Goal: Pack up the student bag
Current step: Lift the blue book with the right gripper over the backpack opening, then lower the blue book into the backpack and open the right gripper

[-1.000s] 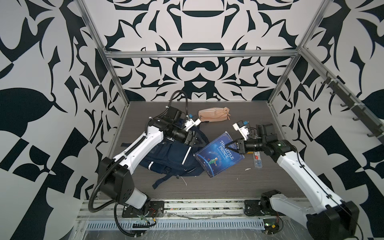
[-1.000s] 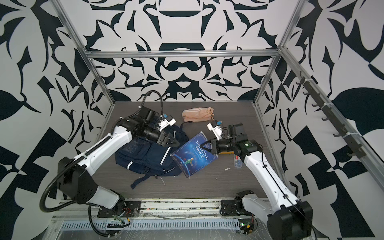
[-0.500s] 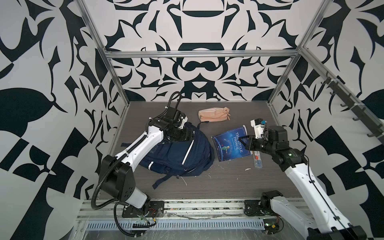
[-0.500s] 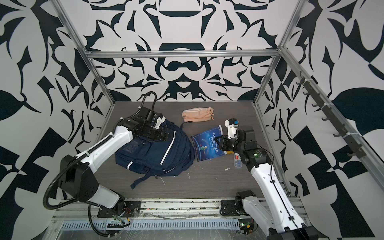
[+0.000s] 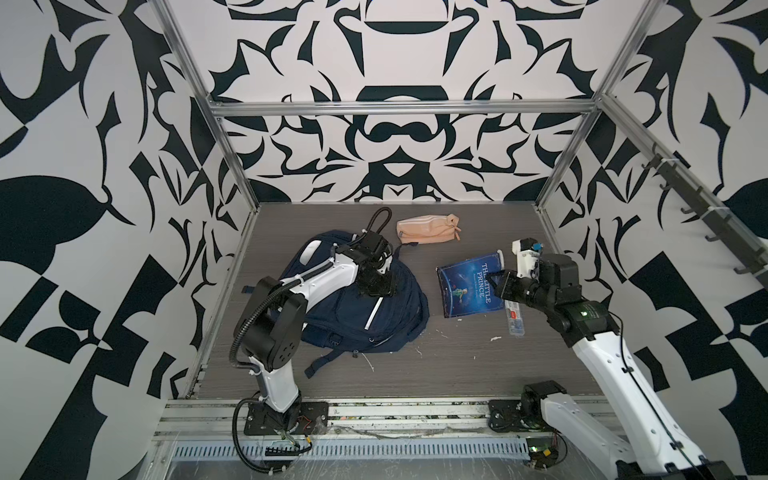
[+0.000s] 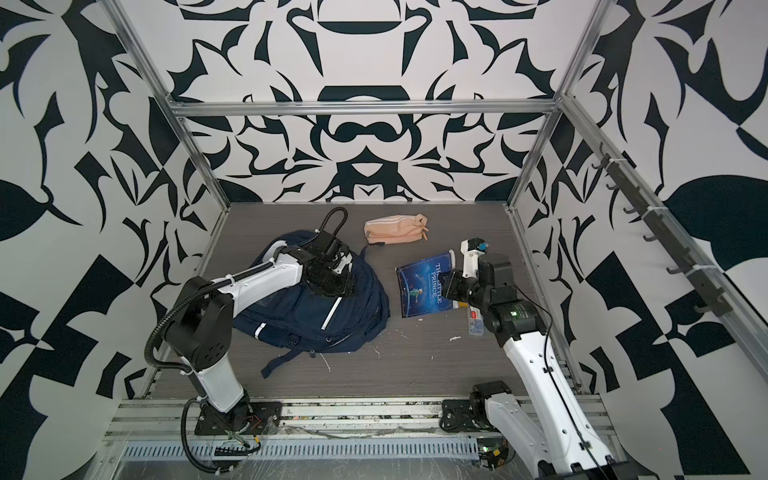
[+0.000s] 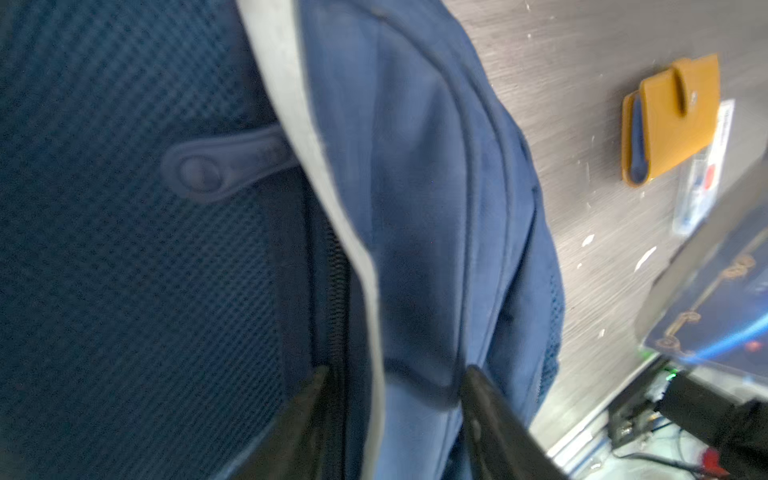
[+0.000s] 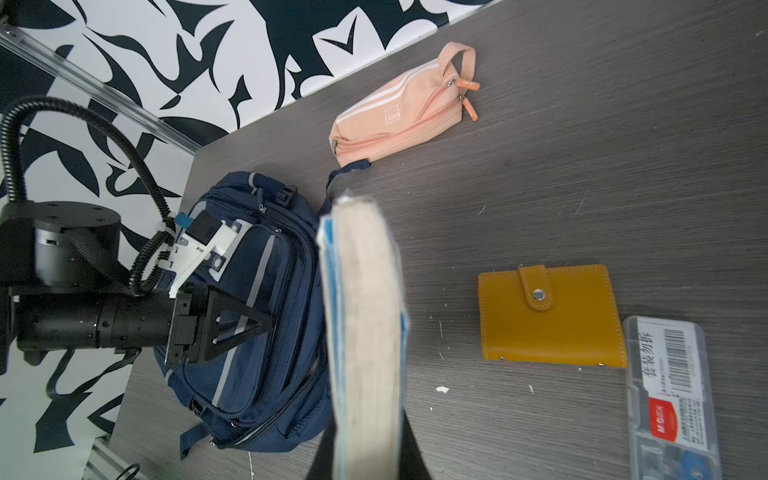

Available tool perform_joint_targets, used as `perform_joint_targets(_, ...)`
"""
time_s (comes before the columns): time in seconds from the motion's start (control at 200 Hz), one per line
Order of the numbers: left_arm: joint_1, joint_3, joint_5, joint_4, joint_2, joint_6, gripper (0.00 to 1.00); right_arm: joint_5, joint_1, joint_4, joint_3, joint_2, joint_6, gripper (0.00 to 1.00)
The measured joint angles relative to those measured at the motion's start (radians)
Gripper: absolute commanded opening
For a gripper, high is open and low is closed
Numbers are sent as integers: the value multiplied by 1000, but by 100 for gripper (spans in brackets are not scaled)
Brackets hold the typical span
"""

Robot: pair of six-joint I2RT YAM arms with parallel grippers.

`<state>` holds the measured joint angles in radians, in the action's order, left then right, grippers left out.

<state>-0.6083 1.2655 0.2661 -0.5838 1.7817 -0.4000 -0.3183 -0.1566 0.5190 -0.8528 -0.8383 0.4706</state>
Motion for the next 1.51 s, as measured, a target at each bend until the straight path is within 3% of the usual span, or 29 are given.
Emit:
perform_joint_targets(0.09,-4,-4,10,24,0,-11,15,11,0,0,7,24,6,0)
perform_joint_targets(0.125,-6,-8,11,33,0,-13,0,15,0,0,11,33,9,0)
perform_joint_targets(0.425,11,-16,72,56,-104,-6,0,34,0,2,56,79,51,0)
perform_joint_targets(0.675,117,-17,230,103,-304,-49,0,31,0,-29,91,77,114,0)
perform_joint_targets(1.02,214,-119,439,316,-422,-234,0,5,-39,-126,85,-2,226,0)
perform_joint_targets(1.315,214,-139,501,483,-422,-360,0,84,-253,-265,82,-92,396,0)
perform_joint_targets(1.505,201,-167,512,552,-422,-402,0,194,-406,-419,82,-234,517,0)
